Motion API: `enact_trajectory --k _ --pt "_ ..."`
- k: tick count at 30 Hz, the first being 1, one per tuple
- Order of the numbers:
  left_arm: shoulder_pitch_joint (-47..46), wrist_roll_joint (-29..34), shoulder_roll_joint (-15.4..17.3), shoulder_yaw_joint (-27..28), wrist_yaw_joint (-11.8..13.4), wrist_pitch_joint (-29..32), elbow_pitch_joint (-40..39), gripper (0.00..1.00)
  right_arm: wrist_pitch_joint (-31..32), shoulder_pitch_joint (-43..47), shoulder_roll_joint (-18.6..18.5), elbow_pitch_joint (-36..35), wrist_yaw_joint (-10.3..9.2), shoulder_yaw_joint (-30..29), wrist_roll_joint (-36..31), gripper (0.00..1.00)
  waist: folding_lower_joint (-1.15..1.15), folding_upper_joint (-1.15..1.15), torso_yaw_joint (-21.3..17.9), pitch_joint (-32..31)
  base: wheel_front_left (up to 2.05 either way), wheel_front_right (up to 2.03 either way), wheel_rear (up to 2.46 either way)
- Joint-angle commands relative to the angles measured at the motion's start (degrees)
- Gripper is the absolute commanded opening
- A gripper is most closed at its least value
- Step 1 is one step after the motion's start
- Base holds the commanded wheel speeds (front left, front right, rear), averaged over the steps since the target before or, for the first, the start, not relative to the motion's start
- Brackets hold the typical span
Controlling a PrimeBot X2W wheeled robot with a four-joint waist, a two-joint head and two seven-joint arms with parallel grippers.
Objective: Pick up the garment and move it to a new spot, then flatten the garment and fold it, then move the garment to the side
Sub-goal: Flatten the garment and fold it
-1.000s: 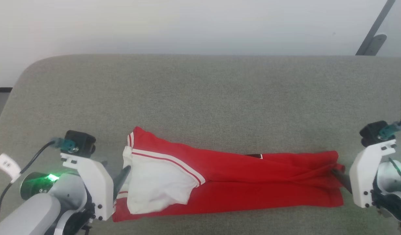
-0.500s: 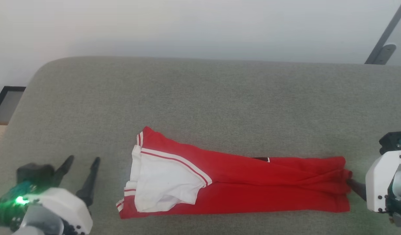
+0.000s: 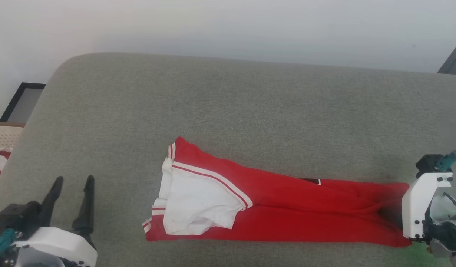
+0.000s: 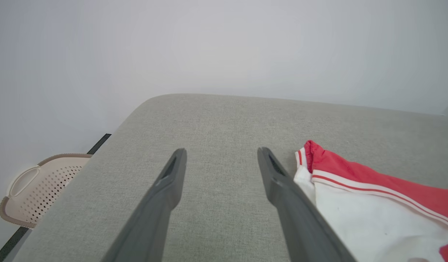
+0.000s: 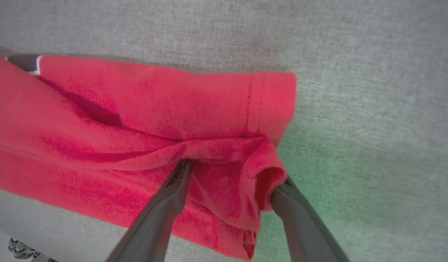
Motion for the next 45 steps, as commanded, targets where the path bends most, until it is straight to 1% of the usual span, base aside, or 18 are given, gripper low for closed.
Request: enact_trajectory --k 1,2,3,4,5,7,11,13,20,22,23,26,32,36,39,43,45 --pt "0.8 1.6 -1.2 1.1 -0.8 -0.4 0.2 1.00 -0.6 -1.0 -0.1 1.6 -0.09 0.8 0.3 1.00 0.00 0.00 0.3 0.2 0.00 0.00 0.00" --pt "0.8 2.4 -1.8 2.2 -1.2 -0.4 0.2 1.00 -1.0 -1.4 0.1 2.6 -0.09 1.3 0.5 1.00 0.00 0.00 0.4 0.3 0.00 0.00 0.00" --pt "1.0 2.7 -2.6 3.1 -1.7 -0.4 0.3 1.00 -1.2 -1.7 0.1 3.7 -0.08 1.9 0.7 0.96 0.00 0.00 0.5 0.3 0.00 0.00 0.00" --pt "1.4 3.5 -3.2 3.8 -2.2 -0.4 0.5 1.00 -1.5 -2.1 0.0 4.7 -0.08 2.9 0.7 0.42 0.00 0.00 0.5 0.4 0.00 0.00 0.00" --pt "1.5 4.4 -4.0 4.6 -2.7 -0.4 0.4 1.00 -1.7 -2.3 -0.2 5.7 -0.08 3.9 0.9 0.00 0.00 0.00 0.6 0.5 0.00 0.00 0.00" --pt "1.6 6.1 -5.6 6.7 -4.4 -0.4 0.1 1.00 -2.4 -2.9 -0.5 7.3 -0.08 5.7 1.5 0.00 0.00 0.00 0.7 0.6 0.00 0.00 0.00" --pt "2.0 9.1 -8.5 9.9 -6.7 -0.4 0.9 1.00 -4.6 -4.5 -1.1 10.6 -0.12 6.8 3.3 0.00 0.00 0.00 0.9 0.7 0.00 0.00 0.00" --pt "2.3 9.6 -9.8 11.6 -7.7 -0.4 1.4 1.00 -5.4 -5.6 -1.4 11.6 -0.13 7.4 4.2 0.00 0.00 0.00 0.8 0.7 0.00 0.00 0.00" --pt "3.2 12.8 -13.1 15.4 -10.9 -0.4 2.8 1.00 -9.1 -8.2 -4.1 14.3 -0.17 8.1 5.4 0.00 0.00 0.00 -0.4 0.7 0.00 0.00 0.00" --pt "3.1 13.4 -13.7 15.8 -11.7 -0.4 2.9 1.00 -10.0 -8.8 -5.5 15.1 -0.17 8.0 5.1 0.00 0.00 0.00 -0.8 0.8 0.00 0.00 0.00" --pt "3.1 13.4 -13.7 15.8 -11.7 -0.4 2.9 1.00 -10.0 -8.8 -5.5 15.1 -0.17 8.0 5.1 0.00 0.00 0.00 -0.8 0.8 0.00 0.00 0.00" --pt "2.8 14.5 -14.7 17.1 -12.6 -0.4 3.0 1.00 -11.6 -10.1 -7.6 16.5 -0.14 7.4 4.4 0.00 0.00 0.00 -1.6 1.0 0.00 0.00 0.00" --pt "2.8 16.2 -16.3 18.9 -14.2 -0.4 3.8 1.00 -15.7 -12.6 -12.0 21.3 -0.12 5.4 2.3 0.00 0.00 0.00 -3.3 0.9 0.00 0.00 0.00" --pt "2.7 16.7 -17.0 20.1 -15.5 -0.4 4.3 1.00 -17.7 -14.0 -13.0 24.3 -0.11 5.2 1.0 0.00 0.00 0.00 -4.4 0.4 0.00 0.00 0.00" --pt "2.9 17.1 -17.7 20.9 -16.5 -0.4 4.7 1.00 -18.3 -14.6 -13.2 25.4 -0.11 6.1 0.8 0.00 0.00 0.00 -5.1 -0.3 0.00 0.00 0.00" --pt "3.2 17.8 -18.4 21.7 -17.5 -0.4 5.4 1.00 -18.7 -14.0 -13.2 25.4 -0.11 7.4 1.4 0.00 0.00 0.00 -5.7 -1.4 0.00 0.00 0.00" --pt "3.6 18.1 -18.8 22.0 -18.1 -0.4 6.0 1.00 -18.3 -13.0 -12.9 23.6 -0.11 8.9 2.5 0.00 0.00 0.00 -5.8 -2.4 0.00 0.00 0.00"
